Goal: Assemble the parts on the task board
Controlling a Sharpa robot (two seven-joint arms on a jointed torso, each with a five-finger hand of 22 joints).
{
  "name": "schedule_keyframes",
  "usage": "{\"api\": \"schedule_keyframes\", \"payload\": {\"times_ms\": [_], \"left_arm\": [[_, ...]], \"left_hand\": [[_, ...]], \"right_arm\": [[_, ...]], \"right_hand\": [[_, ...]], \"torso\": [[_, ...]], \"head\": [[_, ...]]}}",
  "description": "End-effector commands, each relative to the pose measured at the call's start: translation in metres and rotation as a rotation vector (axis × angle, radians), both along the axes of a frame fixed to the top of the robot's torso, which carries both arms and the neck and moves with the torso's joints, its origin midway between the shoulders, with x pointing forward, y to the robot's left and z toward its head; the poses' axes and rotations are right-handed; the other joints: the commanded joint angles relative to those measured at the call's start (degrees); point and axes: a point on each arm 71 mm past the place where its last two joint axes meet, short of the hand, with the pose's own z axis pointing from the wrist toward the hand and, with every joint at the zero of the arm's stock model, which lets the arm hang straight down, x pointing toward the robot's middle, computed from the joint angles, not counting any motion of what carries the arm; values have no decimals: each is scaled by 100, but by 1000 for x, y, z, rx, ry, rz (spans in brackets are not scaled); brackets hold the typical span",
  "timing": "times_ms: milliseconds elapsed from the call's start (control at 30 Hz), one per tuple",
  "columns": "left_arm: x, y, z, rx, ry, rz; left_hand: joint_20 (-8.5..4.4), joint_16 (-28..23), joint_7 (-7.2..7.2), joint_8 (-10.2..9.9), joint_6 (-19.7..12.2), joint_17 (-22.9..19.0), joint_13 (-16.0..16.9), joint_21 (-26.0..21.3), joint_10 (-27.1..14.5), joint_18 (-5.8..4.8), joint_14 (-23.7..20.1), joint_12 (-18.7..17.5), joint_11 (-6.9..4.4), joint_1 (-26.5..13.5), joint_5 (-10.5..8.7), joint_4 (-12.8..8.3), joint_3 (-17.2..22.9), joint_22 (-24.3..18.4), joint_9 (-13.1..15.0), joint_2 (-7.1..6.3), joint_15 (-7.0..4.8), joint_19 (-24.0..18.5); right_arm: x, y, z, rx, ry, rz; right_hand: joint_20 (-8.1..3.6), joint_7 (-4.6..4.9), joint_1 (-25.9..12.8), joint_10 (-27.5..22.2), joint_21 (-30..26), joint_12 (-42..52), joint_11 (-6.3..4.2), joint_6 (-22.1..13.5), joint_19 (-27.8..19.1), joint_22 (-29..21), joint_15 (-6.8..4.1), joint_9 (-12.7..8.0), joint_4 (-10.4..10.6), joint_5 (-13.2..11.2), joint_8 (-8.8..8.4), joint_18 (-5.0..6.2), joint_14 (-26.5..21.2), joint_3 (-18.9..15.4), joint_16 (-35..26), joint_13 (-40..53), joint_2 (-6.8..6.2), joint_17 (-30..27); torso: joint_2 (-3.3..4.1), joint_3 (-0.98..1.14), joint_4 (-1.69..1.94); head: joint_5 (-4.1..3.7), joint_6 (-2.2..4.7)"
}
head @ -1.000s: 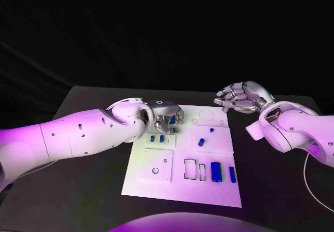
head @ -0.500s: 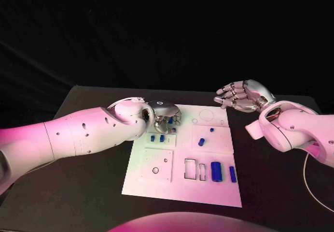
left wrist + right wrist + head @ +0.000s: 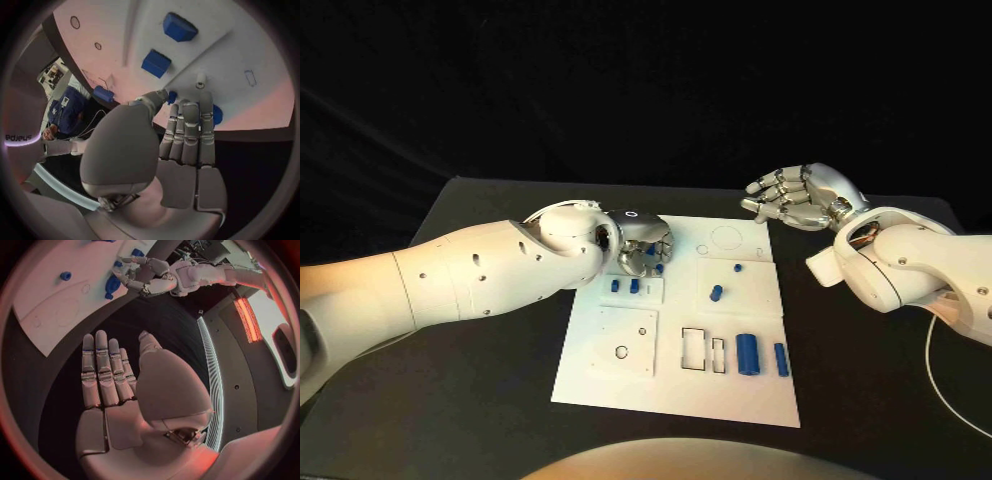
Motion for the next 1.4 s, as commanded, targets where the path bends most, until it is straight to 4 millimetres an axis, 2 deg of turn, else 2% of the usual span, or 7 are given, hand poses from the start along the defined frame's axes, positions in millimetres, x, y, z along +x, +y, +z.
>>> {"api": "schedule_keyframes", "payload": {"times_ms": [33, 100, 167, 600, 967, 1200, 1400], "left_arm": [[-1, 0, -5, 28, 29, -5], [-2, -1, -5, 27, 31, -7], [-2, -1, -5, 26, 34, -9], [-2, -3, -7, 21, 44, -16], [0, -2, -5, -15, 23, -15], [-2, -2, 0, -84, -6, -25], [-4, 2, 5, -130, -12, -21]], "left_hand": [[-54, 198, -33, -43, 132, 216, 13, 104, 141, 79, 157, 54, -64, 110, -4, -29, 101, 70, 7, 51, -43, 32], [-69, 243, -51, -43, 193, 238, 12, 147, 185, 78, 170, 51, -81, 121, -7, -42, 139, 104, 19, 68, -59, 25], [-97, 410, -84, -55, 287, 454, 10, 236, 287, 77, 298, 44, -126, 135, -19, -71, 205, 170, 38, 99, -97, 19], [-148, 738, -125, -96, 536, 830, -5, 462, 533, 75, 557, -46, -191, 96, -40, -144, 336, 344, 108, 207, -155, -15], [-167, 830, -124, -110, 672, 916, -30, 557, 680, 76, 645, -159, -209, 74, -44, -195, 393, 417, 156, 236, -174, -23], [-211, 961, -144, -131, 861, 1123, -47, 830, 941, 27, 814, -339, -249, 70, -25, -321, 479, 763, 230, 230, -215, 182], [-218, 976, -135, -195, 889, 1106, -75, 880, 1000, 19, 847, -518, -228, -29, -29, -329, 518, 808, 253, 207, -202, 182]], "right_arm": [[0, 2, 0, 5, -4, 15], [0, 2, 0, 5, -3, 15], [0, 2, 0, 5, -2, 15], [1, 3, -2, 0, 8, 5], [1, 3, -2, 0, 9, 3], [0, 1, -2, 0, 7, 0], [1, 1, -2, 0, 5, -3]], "right_hand": [[5, 205, 51, -5, -38, -24, 52, -48, -43, -10, 7, -7, 2, 2, -38, 24, -38, 30, -30, -13, -4, -7], [5, 205, 51, -5, -38, -24, 52, -48, -43, -10, 7, -7, 2, 2, -38, 24, -38, 30, -30, -13, -4, -7], [5, 205, 50, -6, -40, -25, 53, -49, -43, -13, 7, -8, 3, 2, -39, 24, -38, 31, -33, -17, -2, -9], [9, 208, 39, -9, -48, -29, 56, -49, -45, -24, 11, -12, 7, 2, -39, 24, -40, 35, -48, -33, 4, -16], [12, 211, 32, -12, -53, -32, 58, -50, -47, -32, 14, -14, 8, 1, -39, 24, -42, 37, -58, -45, 6, -21], [12, 211, 31, -13, -54, -32, 59, -50, -47, -33, 14, -14, 8, 1, -39, 24, -42, 37, -60, -46, 6, -22], [15, 212, 27, -15, -61, -35, 60, -51, -50, -41, 17, -17, 8, 1, -38, 24, -45, 40, -71, -57, 8, -27]], "torso": [[4, 0, 0], [4, 1, -1], [1, 3, -1], [-2, 7, -1], [-3, 3, -2], [0, -4, -1], [-10, -1, -1]], "head": [[14, -3], [18, -2], [26, -9], [44, -18], [48, 1], [43, 30], [39, 36]]}}
